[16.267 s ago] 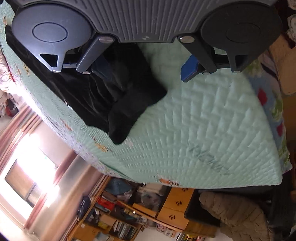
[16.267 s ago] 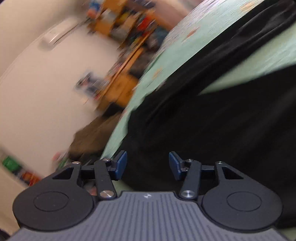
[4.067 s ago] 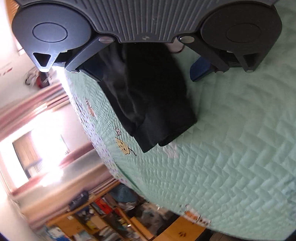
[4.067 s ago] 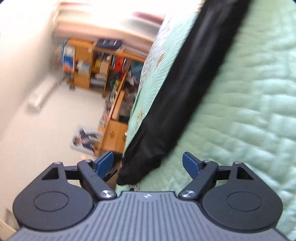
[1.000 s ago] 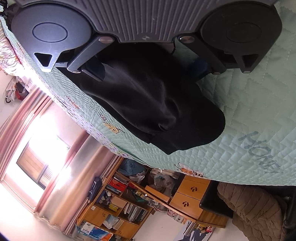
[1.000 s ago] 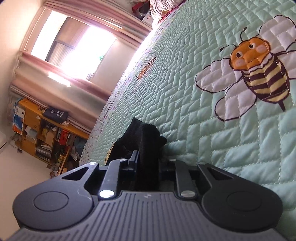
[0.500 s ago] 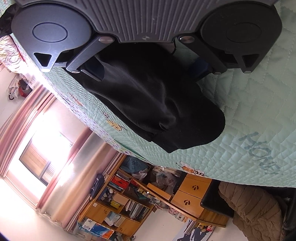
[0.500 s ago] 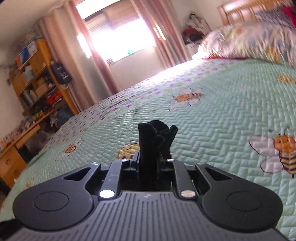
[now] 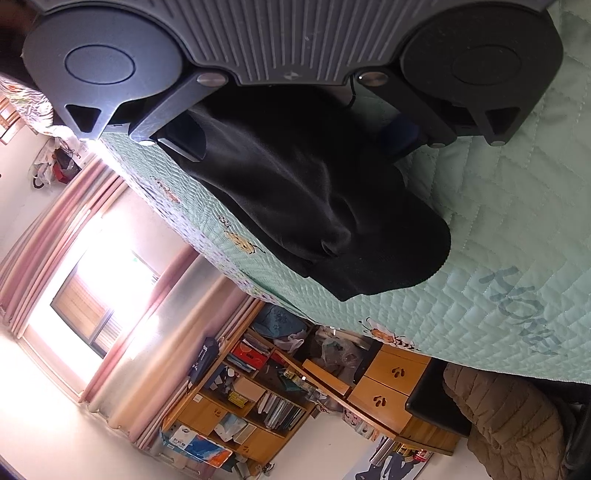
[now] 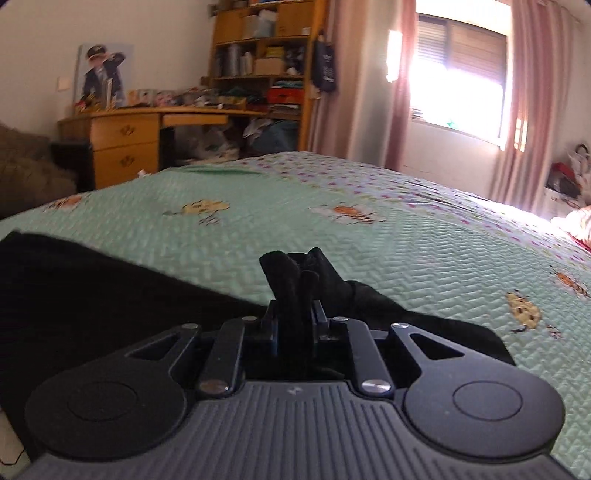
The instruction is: Fold clothes
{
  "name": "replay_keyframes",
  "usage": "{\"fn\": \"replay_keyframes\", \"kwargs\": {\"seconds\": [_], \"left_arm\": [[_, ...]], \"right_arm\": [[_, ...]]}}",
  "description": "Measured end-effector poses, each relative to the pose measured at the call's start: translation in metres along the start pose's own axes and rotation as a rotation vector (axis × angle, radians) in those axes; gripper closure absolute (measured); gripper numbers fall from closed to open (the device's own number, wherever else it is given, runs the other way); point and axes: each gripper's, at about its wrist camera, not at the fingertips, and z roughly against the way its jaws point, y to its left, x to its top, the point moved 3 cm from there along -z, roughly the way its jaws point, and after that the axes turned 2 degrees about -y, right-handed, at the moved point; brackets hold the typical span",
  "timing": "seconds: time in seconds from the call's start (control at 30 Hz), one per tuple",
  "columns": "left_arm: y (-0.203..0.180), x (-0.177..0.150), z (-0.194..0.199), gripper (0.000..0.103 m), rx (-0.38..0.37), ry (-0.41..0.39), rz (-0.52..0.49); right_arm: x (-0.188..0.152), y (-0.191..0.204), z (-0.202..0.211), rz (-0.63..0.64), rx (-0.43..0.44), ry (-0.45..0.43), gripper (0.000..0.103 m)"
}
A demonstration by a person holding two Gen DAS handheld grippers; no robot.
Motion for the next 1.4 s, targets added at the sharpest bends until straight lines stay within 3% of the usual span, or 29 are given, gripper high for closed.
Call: {"fn": "replay_keyframes", "kwargs": {"seconds": [0.13,0.4,0.57,0.7,0.77,0.9,1.0,1.07,1.17,1.27,1.33,1.4], "left_arm": [[0.000,-0.001,0.000,0.002,-0.011,-0.003,0.004],[0.001,-0.001,-0.001,0.001,-0.016,-0.004,0.005],[0.002,-0.002,-0.001,0.001,-0.016,-0.004,0.005],[0.002,-0.002,-0.001,0.001,-0.017,-0.005,0.005],[0.002,-0.002,-0.001,0.001,-0.017,-0.005,0.005],[0.002,-0.002,-0.001,0.001,-0.017,-0.005,0.005],[0.001,-0.002,-0.001,0.001,-0.017,-0.005,0.005],[0.002,-0.002,-0.002,0.001,-0.017,-0.006,0.005],[0.003,-0.002,-0.002,0.001,-0.016,-0.005,0.004],[0.002,-0.002,-0.002,0.001,-0.016,-0.005,0.004],[0.002,-0.002,-0.002,0.001,-0.016,-0.005,0.004],[0.002,-0.002,-0.002,0.001,-0.016,-0.006,0.003]], "right_arm": [[-0.009,0.030,0.001,0.052,0.029,0.025,0.086],[-0.008,0.027,0.002,0.012,0.061,0.042,0.086],[-0.007,0.046,0.002,0.065,0.088,0.046,0.085],[-0.015,0.054,-0.003,0.081,0.109,0.099,0.074],[-0.012,0.052,0.007,0.019,0.145,0.079,0.055],[-0.010,0.048,0.043,-0.057,0.252,0.005,0.051],[-0.006,0.020,0.071,-0.196,0.289,-0.097,0.051],[-0.004,-0.008,0.074,-0.300,0.231,-0.143,0.046],[-0.011,-0.055,0.049,-0.486,0.132,-0.083,0.043],[-0.037,-0.076,0.019,-0.739,0.213,0.083,0.048],[-0.042,-0.048,0.026,-0.581,0.277,0.139,0.048],[-0.038,-0.029,0.049,-0.461,0.281,0.091,0.048]]}}
